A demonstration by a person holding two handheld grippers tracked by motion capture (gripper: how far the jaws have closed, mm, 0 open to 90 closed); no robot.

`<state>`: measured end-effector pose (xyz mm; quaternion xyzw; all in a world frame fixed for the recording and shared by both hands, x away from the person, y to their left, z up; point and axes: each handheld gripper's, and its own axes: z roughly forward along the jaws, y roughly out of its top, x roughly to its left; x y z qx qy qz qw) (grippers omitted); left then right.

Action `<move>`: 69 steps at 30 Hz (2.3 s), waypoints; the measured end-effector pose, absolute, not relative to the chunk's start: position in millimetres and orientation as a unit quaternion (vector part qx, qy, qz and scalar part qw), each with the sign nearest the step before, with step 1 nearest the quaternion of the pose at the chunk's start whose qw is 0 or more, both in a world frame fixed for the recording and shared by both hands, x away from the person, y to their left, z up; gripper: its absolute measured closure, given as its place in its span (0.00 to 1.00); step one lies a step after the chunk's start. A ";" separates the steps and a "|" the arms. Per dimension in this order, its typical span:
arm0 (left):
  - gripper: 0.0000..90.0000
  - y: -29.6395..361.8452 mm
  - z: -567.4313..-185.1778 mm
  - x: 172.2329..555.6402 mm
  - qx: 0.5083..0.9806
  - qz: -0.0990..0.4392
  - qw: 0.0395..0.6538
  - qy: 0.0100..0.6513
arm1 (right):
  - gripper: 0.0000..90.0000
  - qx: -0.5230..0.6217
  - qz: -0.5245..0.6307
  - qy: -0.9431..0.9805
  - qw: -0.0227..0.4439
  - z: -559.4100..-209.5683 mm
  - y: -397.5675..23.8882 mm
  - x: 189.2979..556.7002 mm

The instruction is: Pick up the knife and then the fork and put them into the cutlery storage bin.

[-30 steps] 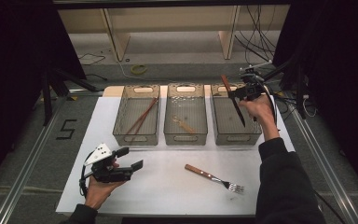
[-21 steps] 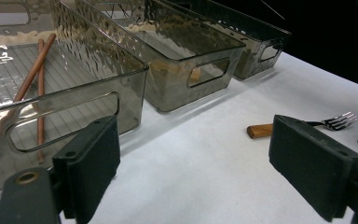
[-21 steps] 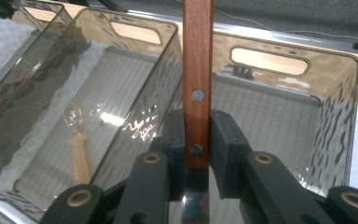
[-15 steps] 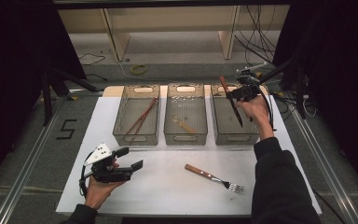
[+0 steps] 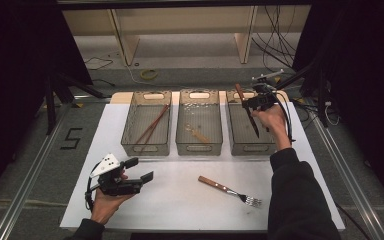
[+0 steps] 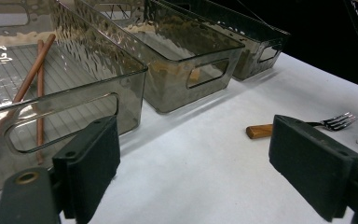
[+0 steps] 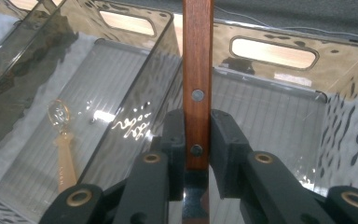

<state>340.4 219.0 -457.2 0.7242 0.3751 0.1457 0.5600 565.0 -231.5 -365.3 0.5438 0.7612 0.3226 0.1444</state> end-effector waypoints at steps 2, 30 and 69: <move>0.18 219.0 -457.3 340.5 0.724 0.146 0.560 0.375 | 0.86 0.544 0.322 0.761 0.144 -368.0 -232.4 565.4; 0.18 218.7 -457.1 340.3 0.725 0.145 0.560 0.375 | 0.58 0.547 0.314 0.767 0.120 -381.0 -232.2 562.7; 0.18 218.1 -457.6 340.4 0.727 0.146 0.557 0.375 | 0.39 0.312 0.350 0.882 0.047 -372.6 -170.8 427.8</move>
